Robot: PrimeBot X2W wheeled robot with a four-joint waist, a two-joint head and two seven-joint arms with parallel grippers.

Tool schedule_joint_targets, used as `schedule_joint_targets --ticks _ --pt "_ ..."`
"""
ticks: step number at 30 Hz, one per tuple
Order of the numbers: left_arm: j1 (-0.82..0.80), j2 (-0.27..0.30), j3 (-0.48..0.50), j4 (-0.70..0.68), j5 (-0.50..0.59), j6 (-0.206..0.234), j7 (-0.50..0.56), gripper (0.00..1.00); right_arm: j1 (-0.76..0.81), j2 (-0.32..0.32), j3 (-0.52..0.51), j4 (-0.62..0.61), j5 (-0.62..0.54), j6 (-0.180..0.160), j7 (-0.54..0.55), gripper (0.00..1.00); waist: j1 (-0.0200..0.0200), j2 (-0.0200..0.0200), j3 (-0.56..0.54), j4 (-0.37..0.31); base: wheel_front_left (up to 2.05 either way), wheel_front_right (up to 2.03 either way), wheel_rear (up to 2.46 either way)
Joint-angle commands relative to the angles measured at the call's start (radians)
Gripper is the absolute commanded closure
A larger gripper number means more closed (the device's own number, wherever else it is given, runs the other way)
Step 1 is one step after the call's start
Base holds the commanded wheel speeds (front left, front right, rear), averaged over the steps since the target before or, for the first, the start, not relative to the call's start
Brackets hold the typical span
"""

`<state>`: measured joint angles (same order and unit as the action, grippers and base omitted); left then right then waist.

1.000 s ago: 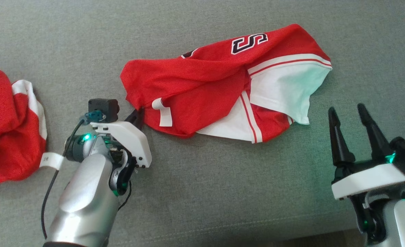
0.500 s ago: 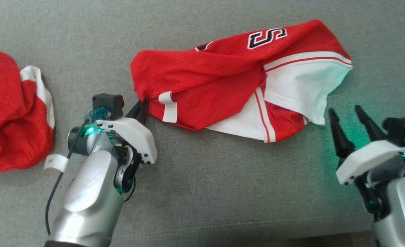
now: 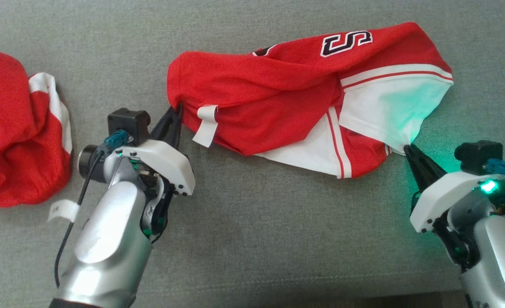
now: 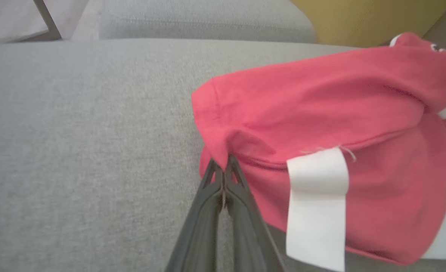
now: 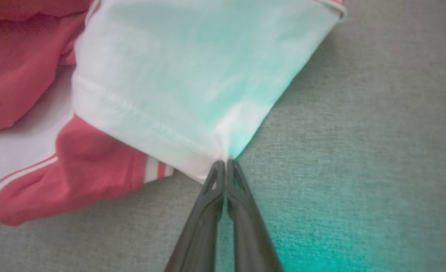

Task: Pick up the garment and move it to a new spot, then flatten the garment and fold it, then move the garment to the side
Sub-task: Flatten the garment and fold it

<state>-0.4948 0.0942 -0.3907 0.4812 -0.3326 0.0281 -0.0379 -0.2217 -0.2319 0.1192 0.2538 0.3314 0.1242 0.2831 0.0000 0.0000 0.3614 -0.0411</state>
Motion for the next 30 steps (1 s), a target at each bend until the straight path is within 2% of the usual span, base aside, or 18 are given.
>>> schedule_joint_targets --ticks 1,10,16,24,30 --pt "-0.004 0.035 0.03 -0.057 0.018 0.014 -0.023 1.0 0.016 -0.022 -0.003 -0.009 0.001 0.007 -0.004 1.0 0.0 0.0 -0.007 -0.002 0.0 0.0 0.0" --pt "0.043 0.107 0.049 -0.241 0.05 0.048 -0.065 1.0 0.011 -0.065 -0.165 -0.139 -0.028 0.007 -0.111 1.0 0.0 0.0 -0.068 -0.001 0.0 0.0 0.0" --pt "0.042 0.183 0.078 -0.43 0.081 0.071 -0.04 1.0 -0.036 -0.113 -0.275 -0.338 -0.079 0.007 -0.16 1.0 0.0 0.0 -0.132 -0.001 0.0 0.0 0.0" --pt "-0.066 0.272 0.134 -0.652 0.099 0.066 0.021 1.0 -0.199 -0.226 -0.39 -0.575 -0.092 0.007 -0.153 1.0 0.0 0.0 -0.229 -0.001 0.0 0.0 0.0" --pt "-0.217 0.308 0.161 -0.74 0.099 0.045 0.087 1.0 -0.384 -0.317 -0.394 -0.625 -0.057 0.007 -0.114 1.0 0.0 0.0 -0.296 -0.006 0.0 0.0 0.0"
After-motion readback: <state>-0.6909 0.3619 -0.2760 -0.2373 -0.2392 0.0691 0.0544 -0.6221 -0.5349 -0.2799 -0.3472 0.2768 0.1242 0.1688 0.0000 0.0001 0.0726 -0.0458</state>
